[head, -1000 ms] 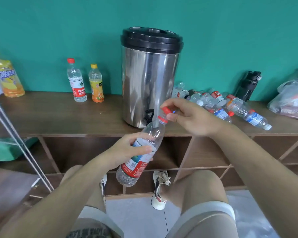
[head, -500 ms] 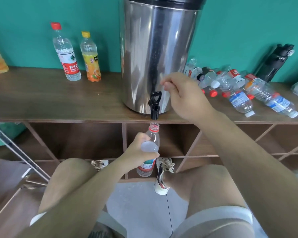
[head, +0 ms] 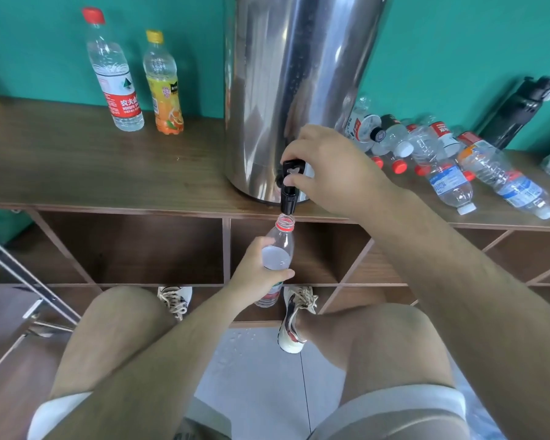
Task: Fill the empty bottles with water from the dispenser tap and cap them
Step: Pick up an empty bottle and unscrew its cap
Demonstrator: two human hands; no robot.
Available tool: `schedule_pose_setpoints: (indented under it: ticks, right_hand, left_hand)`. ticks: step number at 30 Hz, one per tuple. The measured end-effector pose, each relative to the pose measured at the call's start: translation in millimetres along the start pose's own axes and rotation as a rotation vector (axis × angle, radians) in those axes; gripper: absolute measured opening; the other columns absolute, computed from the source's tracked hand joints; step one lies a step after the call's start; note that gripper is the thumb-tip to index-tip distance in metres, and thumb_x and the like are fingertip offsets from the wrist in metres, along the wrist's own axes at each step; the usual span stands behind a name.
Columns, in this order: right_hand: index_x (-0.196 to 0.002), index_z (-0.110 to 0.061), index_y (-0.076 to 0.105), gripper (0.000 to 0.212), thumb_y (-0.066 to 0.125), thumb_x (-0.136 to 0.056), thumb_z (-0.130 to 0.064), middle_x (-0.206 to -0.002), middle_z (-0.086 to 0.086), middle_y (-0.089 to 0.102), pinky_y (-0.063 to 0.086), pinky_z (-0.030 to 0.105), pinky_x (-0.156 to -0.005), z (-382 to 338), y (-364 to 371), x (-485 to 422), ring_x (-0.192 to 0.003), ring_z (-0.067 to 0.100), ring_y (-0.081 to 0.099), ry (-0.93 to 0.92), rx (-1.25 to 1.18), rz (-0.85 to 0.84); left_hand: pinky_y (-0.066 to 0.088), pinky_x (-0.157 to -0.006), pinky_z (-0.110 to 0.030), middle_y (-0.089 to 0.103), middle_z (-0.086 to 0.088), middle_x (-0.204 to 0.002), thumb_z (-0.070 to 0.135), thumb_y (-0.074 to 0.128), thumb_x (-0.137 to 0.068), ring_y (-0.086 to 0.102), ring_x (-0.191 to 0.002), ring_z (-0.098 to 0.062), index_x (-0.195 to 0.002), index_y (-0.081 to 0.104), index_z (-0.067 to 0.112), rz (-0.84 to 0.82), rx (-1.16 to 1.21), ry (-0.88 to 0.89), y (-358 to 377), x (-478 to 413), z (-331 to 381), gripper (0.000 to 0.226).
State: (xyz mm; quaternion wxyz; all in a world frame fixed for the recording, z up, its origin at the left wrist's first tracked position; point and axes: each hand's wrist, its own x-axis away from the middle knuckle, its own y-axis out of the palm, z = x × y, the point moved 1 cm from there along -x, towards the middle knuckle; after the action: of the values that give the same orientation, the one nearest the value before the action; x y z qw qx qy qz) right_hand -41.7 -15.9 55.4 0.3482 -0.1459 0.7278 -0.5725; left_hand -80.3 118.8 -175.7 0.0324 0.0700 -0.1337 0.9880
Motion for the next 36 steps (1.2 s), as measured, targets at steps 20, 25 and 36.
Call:
schedule_pose_setpoints:
  ticks: [20,25,36]
  right_hand:
    - [-0.083,0.002,0.066,0.009,0.072,-0.079,0.007,-0.081,0.018,0.057,0.049,0.037,-0.055,-0.2,25.5,19.3,-0.069,0.037,0.058,-0.405,0.199,0.258]
    - [-0.077,-0.001,0.064,0.012,0.071,-0.081,0.008,-0.076,0.014,0.053,0.046,0.039,-0.052,4.1,35.4,29.2,-0.065,0.033,0.053,-0.418,0.236,0.337]
    - [-0.108,0.003,0.067,0.026,0.067,-0.095,-0.020,-0.104,0.014,0.061,0.047,0.030,-0.089,4.4,46.8,52.8,-0.096,0.025,0.054,-0.170,-0.141,0.361]
  left_hand:
    - [0.052,-0.096,-0.028,0.056,0.015,-0.118,0.031,0.089,-0.076,0.059,-0.113,-0.008,-0.132,0.046,0.032,0.050,0.024,0.119,-2.6,-5.8,5.3,0.070]
    - [0.051,-0.091,-0.023,0.056,0.013,-0.118,0.029,0.089,-0.078,0.059,-0.113,-0.010,-0.133,0.046,0.031,0.037,0.016,0.132,-0.4,-4.8,6.4,0.069]
    - [0.048,-0.085,-0.017,0.057,0.014,-0.118,0.029,0.089,-0.078,0.059,-0.112,-0.003,-0.132,0.047,0.032,0.026,0.056,0.125,-0.2,-5.8,5.2,0.069]
